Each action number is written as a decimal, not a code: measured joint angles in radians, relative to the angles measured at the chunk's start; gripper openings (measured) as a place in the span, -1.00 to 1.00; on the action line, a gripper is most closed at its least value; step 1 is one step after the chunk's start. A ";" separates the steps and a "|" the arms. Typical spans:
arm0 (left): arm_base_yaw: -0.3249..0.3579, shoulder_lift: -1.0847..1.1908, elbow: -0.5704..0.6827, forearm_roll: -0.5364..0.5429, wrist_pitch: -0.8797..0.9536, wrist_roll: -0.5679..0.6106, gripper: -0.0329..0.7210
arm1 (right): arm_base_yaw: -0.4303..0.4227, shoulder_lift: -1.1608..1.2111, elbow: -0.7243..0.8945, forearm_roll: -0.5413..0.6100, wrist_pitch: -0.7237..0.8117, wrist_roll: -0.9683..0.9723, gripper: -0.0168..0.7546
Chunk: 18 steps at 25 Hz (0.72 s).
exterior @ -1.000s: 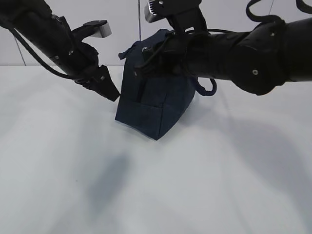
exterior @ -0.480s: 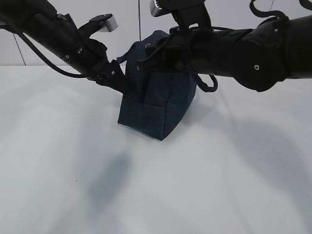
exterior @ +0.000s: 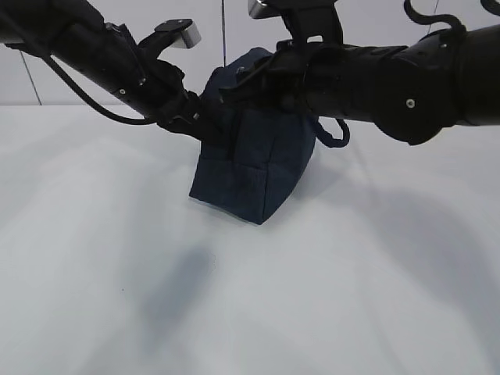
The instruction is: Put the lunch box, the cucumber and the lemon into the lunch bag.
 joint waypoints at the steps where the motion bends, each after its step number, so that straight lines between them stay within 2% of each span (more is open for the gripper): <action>1: 0.000 0.000 0.000 0.000 0.000 0.000 -0.88 | 0.000 0.000 0.000 0.008 0.000 0.000 -0.91; 6: 0.000 0.000 0.000 -0.001 0.021 0.000 -0.91 | -0.006 0.000 0.000 0.062 -0.008 -0.002 -0.91; 12: 0.000 0.000 0.000 -0.001 0.056 0.000 -0.91 | -0.051 0.000 0.000 0.199 -0.026 -0.002 -0.91; 18: 0.000 0.000 0.000 -0.007 0.070 0.000 -0.91 | -0.099 0.000 0.000 0.224 -0.030 -0.002 -0.91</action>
